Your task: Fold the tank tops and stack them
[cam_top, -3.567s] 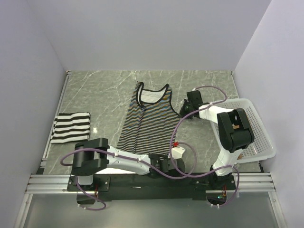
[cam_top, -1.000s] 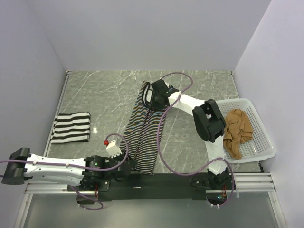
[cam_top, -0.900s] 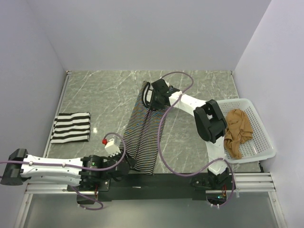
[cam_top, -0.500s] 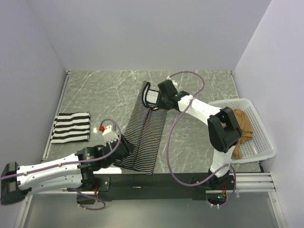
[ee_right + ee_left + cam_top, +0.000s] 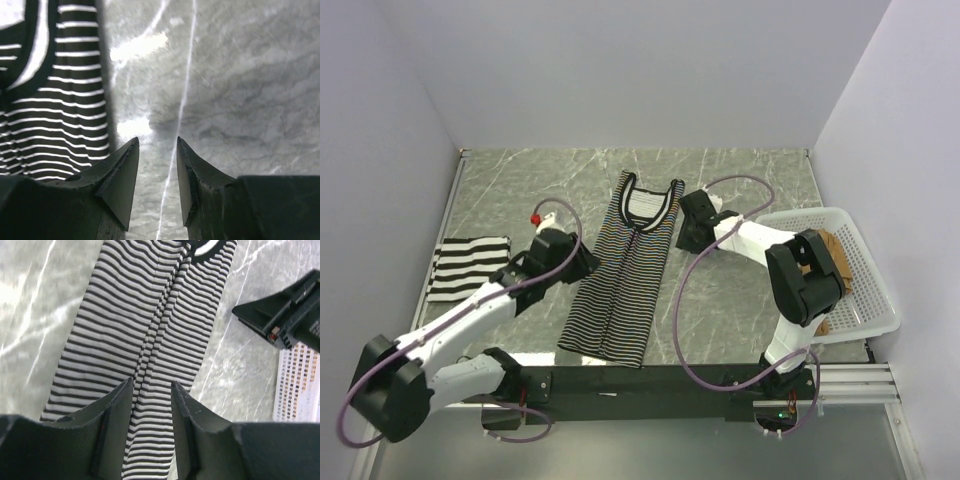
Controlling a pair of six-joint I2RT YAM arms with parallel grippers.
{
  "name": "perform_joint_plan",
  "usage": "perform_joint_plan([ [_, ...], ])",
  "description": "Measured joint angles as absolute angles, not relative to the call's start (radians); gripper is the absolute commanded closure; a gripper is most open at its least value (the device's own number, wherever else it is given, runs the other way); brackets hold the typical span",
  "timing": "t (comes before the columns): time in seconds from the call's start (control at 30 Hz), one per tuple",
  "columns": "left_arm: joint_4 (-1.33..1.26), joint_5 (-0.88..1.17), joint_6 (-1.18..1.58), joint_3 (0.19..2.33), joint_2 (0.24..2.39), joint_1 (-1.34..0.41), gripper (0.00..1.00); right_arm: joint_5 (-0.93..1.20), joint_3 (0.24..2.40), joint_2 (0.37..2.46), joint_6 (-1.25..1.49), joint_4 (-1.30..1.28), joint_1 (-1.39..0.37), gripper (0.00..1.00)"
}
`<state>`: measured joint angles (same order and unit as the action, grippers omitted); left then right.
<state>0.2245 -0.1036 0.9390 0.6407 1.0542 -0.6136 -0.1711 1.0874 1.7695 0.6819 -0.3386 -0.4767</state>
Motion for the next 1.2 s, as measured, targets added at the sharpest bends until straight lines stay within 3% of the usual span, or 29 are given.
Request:
perform_joint_plan([
  [0.27, 0.157, 0.054, 0.867, 0.748, 1.235, -0.463, 0.58, -0.124, 1.089, 1.792, 0.667, -0.287, -0.443, 0.53],
  [0.7, 0.102, 0.126, 0.853, 0.776, 1.317, -0.392, 0.61, -0.089, 1.267, 1.954, 0.659, -0.282, -0.430, 0.59],
  [1.2, 0.034, 0.096, 0.929, 0.869, 1.523, -0.343, 0.62, -0.067, 1.948, 2.370, 0.588, -0.524, -0.411, 0.64],
])
